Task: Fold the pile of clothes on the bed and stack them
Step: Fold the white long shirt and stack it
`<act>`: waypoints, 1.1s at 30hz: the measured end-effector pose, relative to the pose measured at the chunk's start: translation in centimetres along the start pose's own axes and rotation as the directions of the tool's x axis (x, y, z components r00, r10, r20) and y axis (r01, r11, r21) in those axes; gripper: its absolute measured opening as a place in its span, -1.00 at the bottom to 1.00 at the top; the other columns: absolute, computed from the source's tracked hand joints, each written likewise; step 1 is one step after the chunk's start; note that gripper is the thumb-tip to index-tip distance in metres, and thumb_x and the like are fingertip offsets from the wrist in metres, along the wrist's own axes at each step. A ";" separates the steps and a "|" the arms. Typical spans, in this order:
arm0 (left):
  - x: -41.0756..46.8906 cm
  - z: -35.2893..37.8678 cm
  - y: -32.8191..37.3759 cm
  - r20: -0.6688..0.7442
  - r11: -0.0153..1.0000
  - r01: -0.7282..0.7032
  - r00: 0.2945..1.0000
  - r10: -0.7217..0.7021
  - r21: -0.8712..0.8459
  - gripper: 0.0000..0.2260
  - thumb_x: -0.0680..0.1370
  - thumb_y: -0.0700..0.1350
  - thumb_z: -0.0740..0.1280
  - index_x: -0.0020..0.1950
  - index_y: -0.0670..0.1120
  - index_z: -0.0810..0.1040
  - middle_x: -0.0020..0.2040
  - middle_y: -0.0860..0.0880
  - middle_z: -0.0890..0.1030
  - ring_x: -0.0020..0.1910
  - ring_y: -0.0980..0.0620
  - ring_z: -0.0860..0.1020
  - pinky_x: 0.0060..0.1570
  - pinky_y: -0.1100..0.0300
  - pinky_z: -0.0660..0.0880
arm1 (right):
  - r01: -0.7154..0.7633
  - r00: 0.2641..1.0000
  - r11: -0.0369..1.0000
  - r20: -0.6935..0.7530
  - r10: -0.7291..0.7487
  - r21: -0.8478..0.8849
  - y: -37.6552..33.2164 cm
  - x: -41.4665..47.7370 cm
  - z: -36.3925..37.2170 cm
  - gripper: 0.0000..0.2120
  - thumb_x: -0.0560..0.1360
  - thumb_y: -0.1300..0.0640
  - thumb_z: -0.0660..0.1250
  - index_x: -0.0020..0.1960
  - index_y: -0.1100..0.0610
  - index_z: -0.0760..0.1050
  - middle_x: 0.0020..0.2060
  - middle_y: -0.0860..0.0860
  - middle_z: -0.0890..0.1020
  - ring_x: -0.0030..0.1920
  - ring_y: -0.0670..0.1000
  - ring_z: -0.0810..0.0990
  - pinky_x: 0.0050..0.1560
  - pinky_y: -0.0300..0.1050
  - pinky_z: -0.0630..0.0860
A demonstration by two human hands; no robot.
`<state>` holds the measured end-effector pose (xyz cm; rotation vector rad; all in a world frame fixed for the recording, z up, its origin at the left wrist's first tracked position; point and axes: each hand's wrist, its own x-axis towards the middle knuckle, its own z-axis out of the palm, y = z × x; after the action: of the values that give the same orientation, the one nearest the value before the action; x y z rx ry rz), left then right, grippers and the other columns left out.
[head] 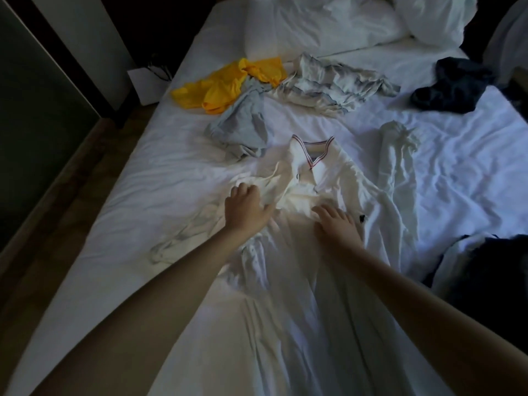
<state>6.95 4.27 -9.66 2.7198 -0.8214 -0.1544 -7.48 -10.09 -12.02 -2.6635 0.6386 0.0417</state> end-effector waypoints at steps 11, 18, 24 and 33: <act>-14.4 0.6 -2.5 0.352 0.961 0.276 0.901 -0.252 -0.018 -0.15 0.35 0.13 0.44 0.51 0.10 0.02 0.43 -0.10 0.13 0.41 -0.16 0.15 0.31 -0.06 0.21 | -0.155 0.957 0.984 0.259 0.128 0.083 -5.5 -14.6 3.8 -0.31 0.50 -0.13 0.24 0.51 0.09 0.06 0.43 0.08 0.21 0.41 0.12 0.21 0.43 -0.04 0.09; -23.1 2.1 -1.1 0.080 0.620 0.444 0.848 -0.524 -0.647 -0.64 0.48 -0.04 0.41 0.08 -0.21 0.36 0.02 -0.15 0.44 0.09 -0.20 0.49 -0.06 0.13 0.39 | -0.234 0.972 0.919 0.102 0.212 0.316 -4.0 -19.1 3.3 -0.55 0.48 0.06 0.13 0.30 0.24 0.39 0.23 0.21 0.48 0.24 0.19 0.44 0.23 -0.08 0.33; -26.5 2.6 -1.4 0.435 0.660 0.584 0.806 -0.402 -0.473 -0.70 0.60 -0.06 0.17 0.22 -0.21 0.48 0.15 -0.19 0.57 0.09 -0.17 0.55 -0.08 0.14 0.44 | -0.154 0.985 0.933 0.129 0.118 0.324 -2.7 -22.8 2.7 -0.77 0.54 0.21 0.15 0.03 0.31 0.51 0.02 0.24 0.60 0.07 0.20 0.56 -0.04 -0.15 0.32; -31.5 -0.7 -6.8 0.382 0.441 0.711 0.681 -0.625 -0.548 -0.70 0.59 -0.02 0.24 0.13 -0.25 0.48 0.00 -0.24 0.57 -0.19 -0.16 0.54 -0.28 0.11 0.47 | -0.245 0.832 0.922 -0.424 0.359 0.302 -0.4 -32.6 1.6 -0.62 0.58 0.11 0.01 0.34 0.10 0.37 0.33 0.11 0.42 0.33 0.16 0.35 0.34 0.06 0.22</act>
<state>-15.52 27.37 -10.55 2.1503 0.3536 -0.6574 -36.42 4.85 -9.40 -2.3166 1.1431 -0.5799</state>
